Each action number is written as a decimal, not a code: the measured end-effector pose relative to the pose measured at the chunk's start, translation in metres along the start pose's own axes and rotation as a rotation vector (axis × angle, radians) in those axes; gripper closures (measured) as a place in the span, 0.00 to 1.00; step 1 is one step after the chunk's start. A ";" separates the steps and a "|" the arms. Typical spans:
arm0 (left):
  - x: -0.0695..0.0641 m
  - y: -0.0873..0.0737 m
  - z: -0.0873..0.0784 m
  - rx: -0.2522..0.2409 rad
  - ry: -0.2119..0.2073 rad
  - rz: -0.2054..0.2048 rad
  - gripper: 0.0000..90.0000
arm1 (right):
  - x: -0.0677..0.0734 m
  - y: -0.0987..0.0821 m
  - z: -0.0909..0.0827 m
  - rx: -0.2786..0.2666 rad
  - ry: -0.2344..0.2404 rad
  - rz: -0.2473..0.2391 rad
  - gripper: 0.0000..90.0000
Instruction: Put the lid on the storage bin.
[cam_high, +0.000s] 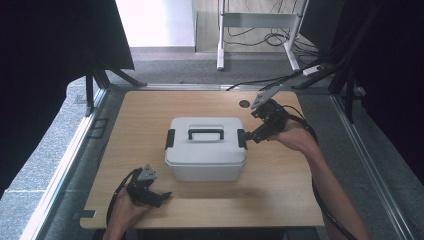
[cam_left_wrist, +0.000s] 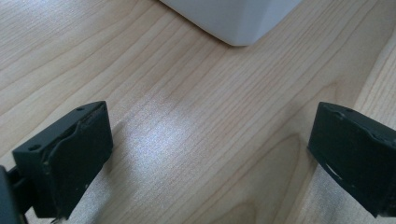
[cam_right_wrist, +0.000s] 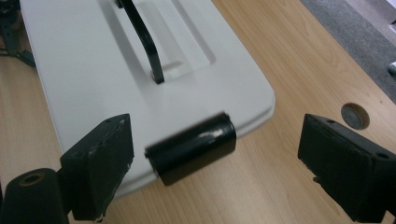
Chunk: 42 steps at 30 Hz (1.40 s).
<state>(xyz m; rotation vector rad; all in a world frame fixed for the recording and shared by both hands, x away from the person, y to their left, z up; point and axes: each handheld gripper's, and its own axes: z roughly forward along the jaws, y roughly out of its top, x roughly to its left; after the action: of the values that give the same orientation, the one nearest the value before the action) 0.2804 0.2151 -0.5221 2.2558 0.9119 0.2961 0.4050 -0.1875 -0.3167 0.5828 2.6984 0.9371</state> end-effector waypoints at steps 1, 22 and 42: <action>0.000 0.000 0.000 -0.001 0.001 0.000 0.00 | 0.000 -0.004 -0.002 -0.002 -0.007 0.005 0.10; 0.000 0.000 0.000 0.000 0.006 -0.006 0.00 | 0.004 -0.085 -0.034 -0.058 -0.145 0.137 0.03; -0.001 0.000 0.000 -0.001 0.012 -0.009 0.00 | 0.037 -0.132 0.003 -0.085 -0.181 0.188 0.00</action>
<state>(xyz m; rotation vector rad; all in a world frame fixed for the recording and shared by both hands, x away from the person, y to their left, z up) 0.2801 0.2147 -0.5223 2.2508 0.9283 0.3060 0.3341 -0.2644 -0.4058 0.8706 2.4635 0.9870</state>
